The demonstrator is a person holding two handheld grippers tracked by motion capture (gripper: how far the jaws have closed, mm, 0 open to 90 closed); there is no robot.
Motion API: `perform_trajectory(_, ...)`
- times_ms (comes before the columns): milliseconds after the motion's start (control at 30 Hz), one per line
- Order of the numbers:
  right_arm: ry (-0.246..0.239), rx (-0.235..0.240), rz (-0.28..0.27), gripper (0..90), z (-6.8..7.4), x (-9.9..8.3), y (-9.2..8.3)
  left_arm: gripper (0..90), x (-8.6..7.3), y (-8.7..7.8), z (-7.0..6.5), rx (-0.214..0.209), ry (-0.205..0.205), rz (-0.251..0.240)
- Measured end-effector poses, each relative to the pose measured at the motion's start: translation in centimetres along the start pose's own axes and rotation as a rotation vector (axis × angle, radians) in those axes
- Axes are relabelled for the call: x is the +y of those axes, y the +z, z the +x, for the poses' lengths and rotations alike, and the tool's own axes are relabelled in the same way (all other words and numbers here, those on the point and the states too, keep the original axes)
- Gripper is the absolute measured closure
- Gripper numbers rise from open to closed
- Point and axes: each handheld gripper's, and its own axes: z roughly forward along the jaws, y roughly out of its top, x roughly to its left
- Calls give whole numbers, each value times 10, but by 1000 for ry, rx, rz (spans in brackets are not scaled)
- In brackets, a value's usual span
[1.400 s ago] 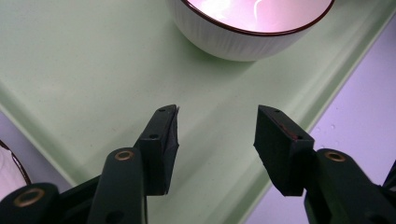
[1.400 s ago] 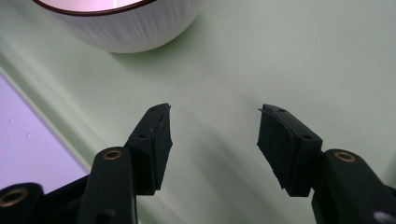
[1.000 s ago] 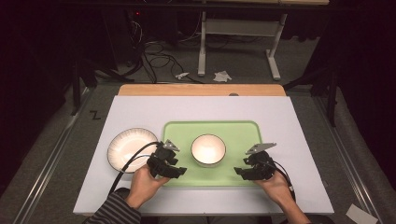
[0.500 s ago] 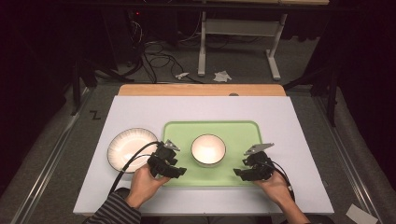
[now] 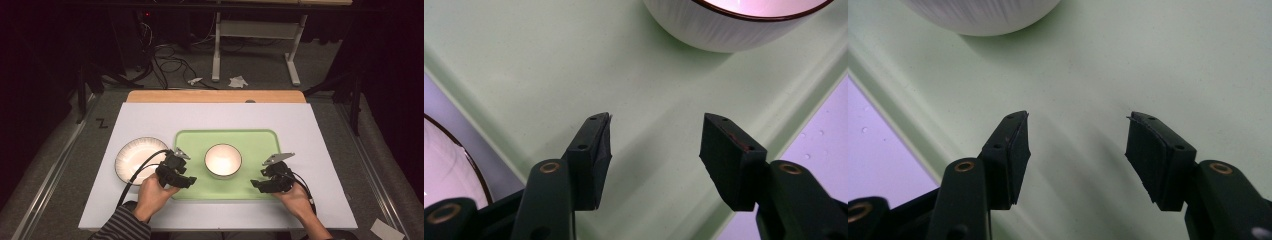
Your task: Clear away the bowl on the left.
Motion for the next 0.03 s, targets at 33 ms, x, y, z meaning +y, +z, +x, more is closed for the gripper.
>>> perform_trajectory(33, -1, 0, -1, 440, 0, 0, 0, 464, 0, 0, 0, -1, 0, 1)
